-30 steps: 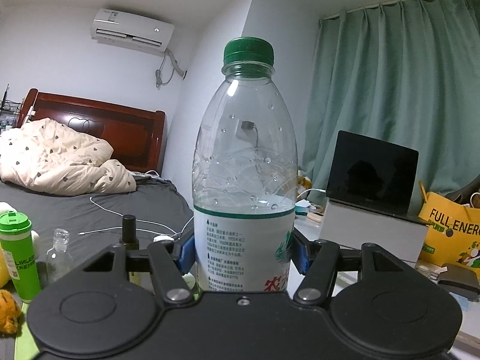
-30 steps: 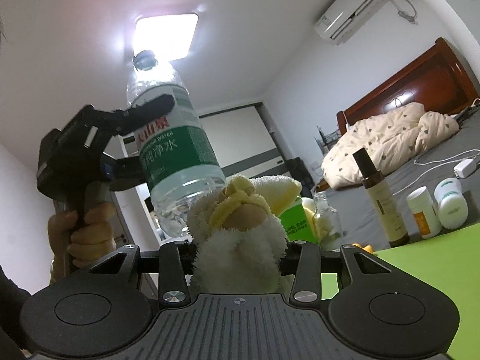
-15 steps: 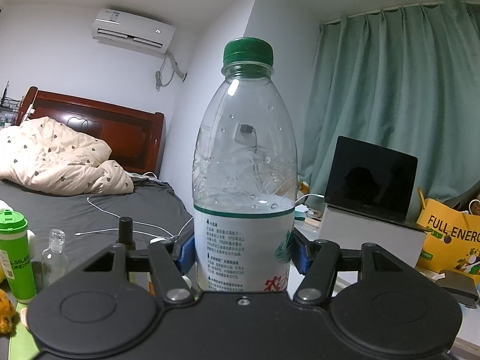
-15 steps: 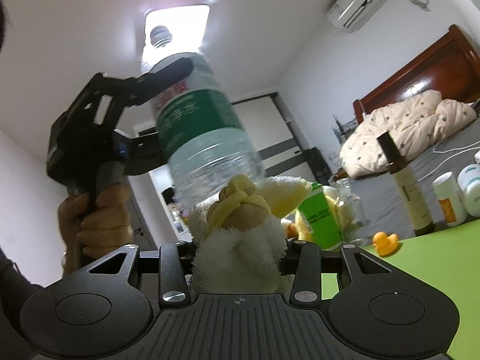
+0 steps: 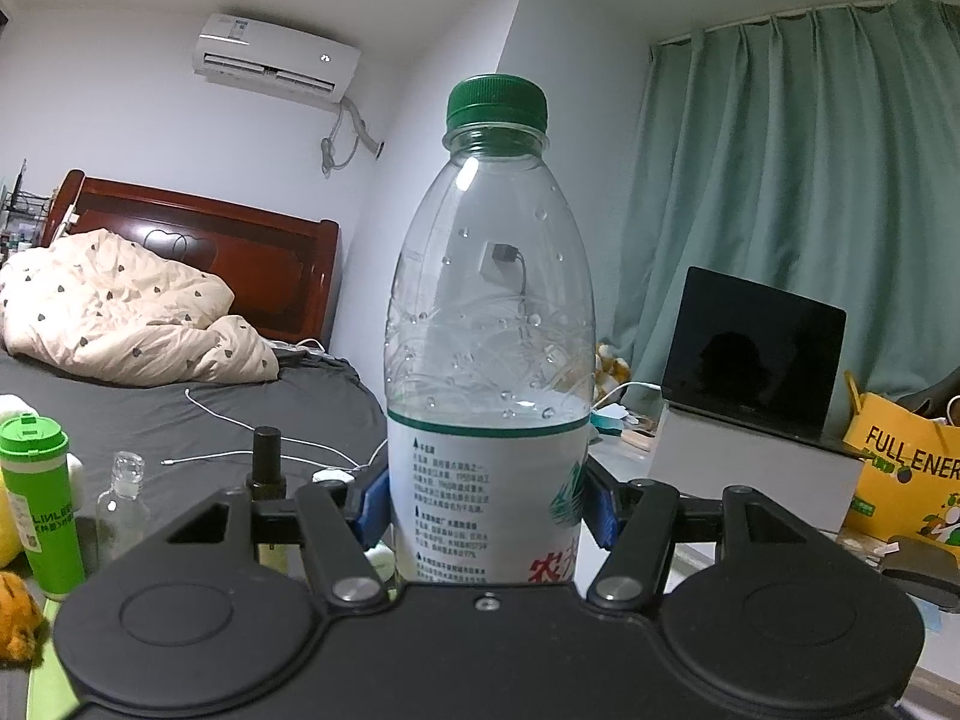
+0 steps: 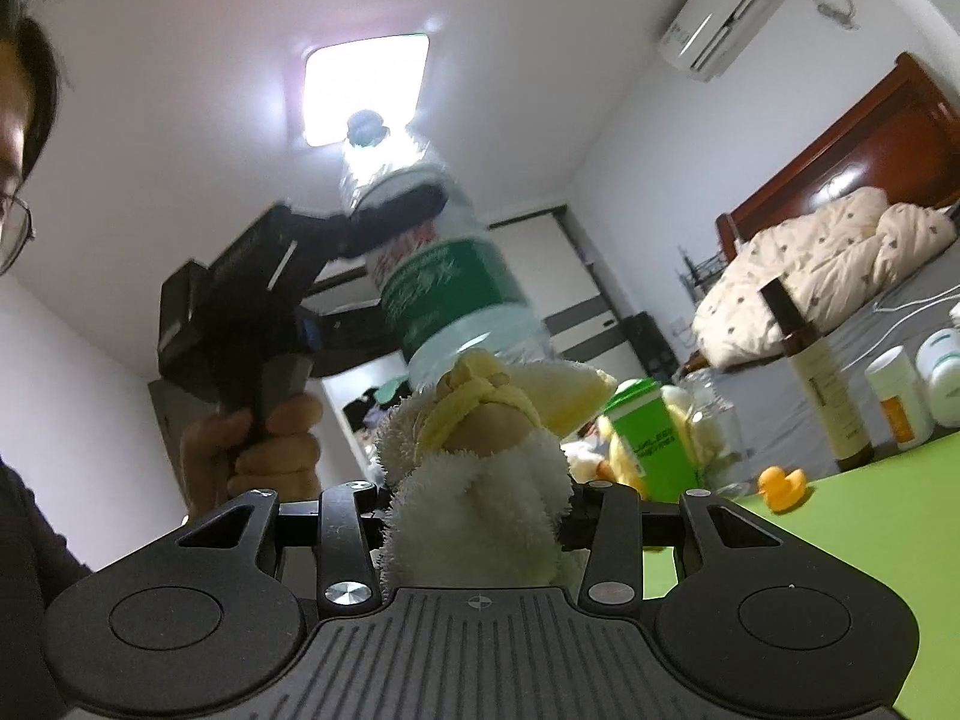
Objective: Clean container
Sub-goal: 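Hold the bottle raised in the left gripper and rotate it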
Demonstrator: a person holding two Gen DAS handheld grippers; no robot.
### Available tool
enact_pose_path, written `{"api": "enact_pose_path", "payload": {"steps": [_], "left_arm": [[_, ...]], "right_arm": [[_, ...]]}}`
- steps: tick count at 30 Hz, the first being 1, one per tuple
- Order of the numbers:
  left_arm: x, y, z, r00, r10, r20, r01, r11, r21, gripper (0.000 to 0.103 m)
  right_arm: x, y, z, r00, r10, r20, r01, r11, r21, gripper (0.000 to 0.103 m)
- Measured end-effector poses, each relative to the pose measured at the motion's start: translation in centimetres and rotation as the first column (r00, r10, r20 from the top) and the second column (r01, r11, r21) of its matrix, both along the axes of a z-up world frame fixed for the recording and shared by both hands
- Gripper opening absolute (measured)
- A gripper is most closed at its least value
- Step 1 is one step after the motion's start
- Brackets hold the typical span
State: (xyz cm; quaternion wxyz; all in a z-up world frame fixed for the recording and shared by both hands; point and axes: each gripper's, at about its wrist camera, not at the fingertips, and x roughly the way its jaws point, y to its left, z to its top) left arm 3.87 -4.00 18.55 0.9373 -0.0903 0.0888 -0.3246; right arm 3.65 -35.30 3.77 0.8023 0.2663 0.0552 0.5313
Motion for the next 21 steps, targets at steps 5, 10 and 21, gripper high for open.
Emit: {"api": "enact_pose_path", "payload": {"steps": [5,10,21], "left_arm": [[-0.3,-0.3,0.1,1.0,-0.026,0.002,0.026,1.0,0.0,0.06],[-0.6,-0.6,0.3,0.999,-0.047,0.009,0.047,0.999,0.001,0.06],[-1.0,-0.8,0.5,0.998,-0.057,0.02,0.057,0.998,-0.018,0.06]], "right_arm": [[0.2,-1.1,0.3,0.999,-0.041,-0.003,0.041,0.999,-0.007,0.042],[0.6,-1.1,0.5,0.998,-0.057,0.003,0.057,0.998,-0.03,0.042],[1.4,0.2,0.6,0.999,-0.037,0.017,0.038,0.998,-0.044,0.042]]}}
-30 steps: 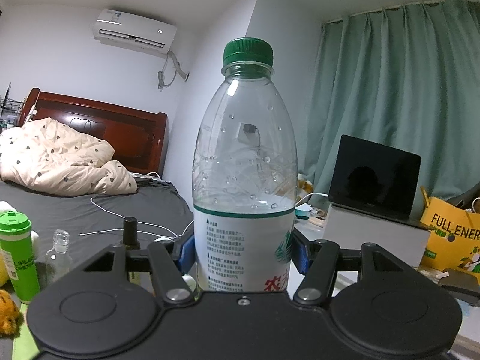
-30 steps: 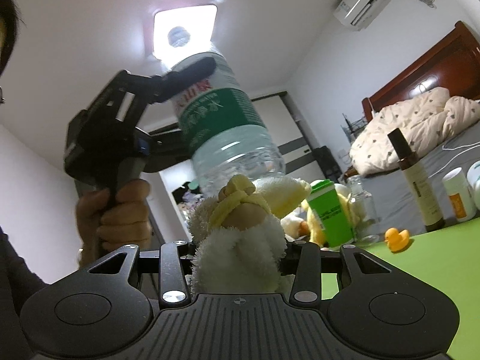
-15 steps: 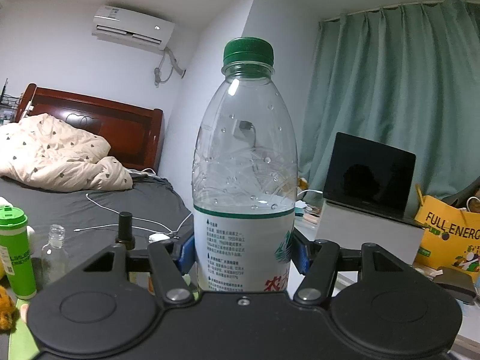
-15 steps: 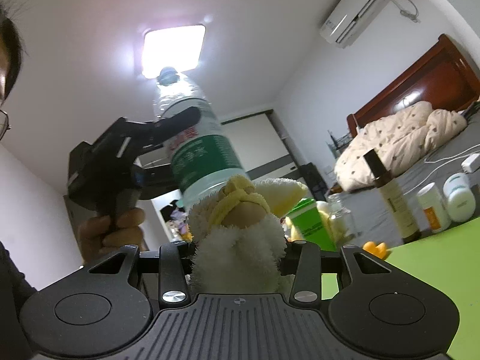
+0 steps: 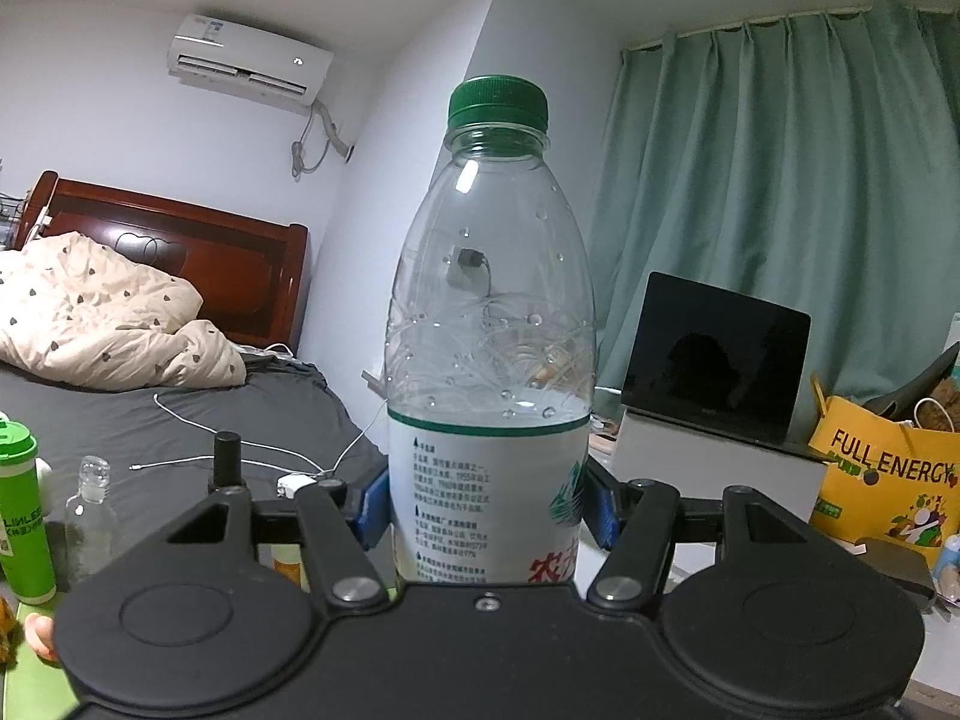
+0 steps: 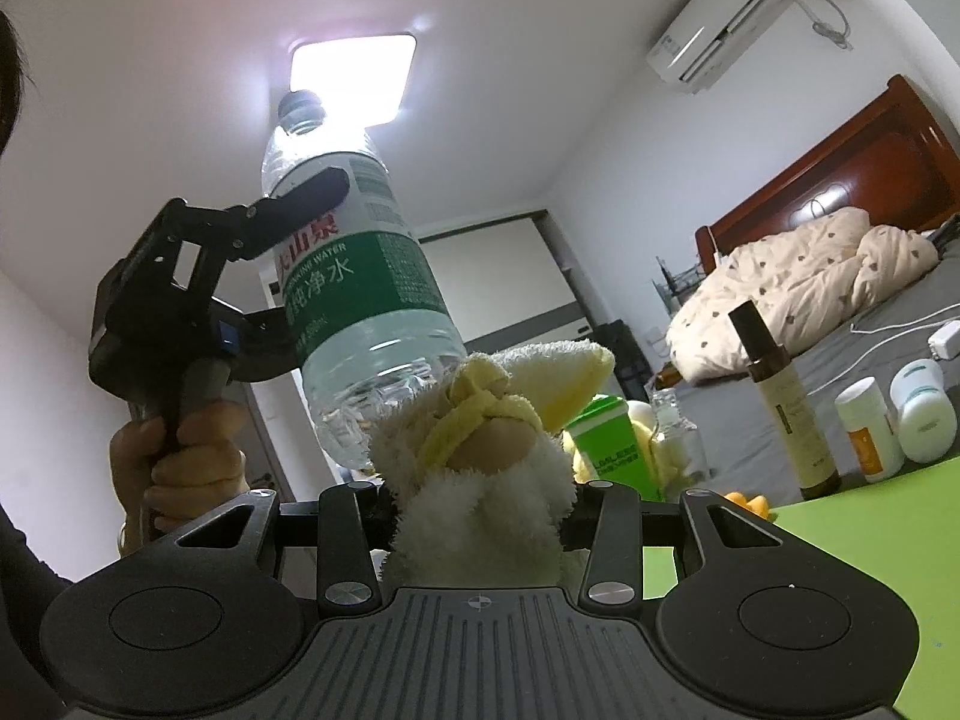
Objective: Clean container
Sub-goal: 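Hold the bottle raised in the left gripper and rotate it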
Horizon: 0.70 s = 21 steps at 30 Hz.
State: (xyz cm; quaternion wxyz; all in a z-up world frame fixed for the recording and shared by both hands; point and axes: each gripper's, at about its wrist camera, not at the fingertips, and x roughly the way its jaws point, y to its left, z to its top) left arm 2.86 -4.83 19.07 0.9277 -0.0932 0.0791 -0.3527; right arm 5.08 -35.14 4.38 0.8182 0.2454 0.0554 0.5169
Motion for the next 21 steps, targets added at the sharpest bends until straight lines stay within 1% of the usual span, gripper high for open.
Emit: {"api": "enact_pose_path", "payload": {"steps": [9,21], "left_arm": [[0.1,0.0,-0.1,1.0,-0.002,0.0,0.002,1.0,-0.014,0.06],[0.3,-0.2,0.0,1.0,0.0,0.006,0.0,1.0,-0.026,0.06]], "right_arm": [[1.0,1.2,-0.2,0.999,0.03,-0.012,-0.03,1.0,0.001,0.042],[1.0,3.0,-0.8,0.995,0.1,-0.013,-0.1,0.995,0.023,0.042]]}}
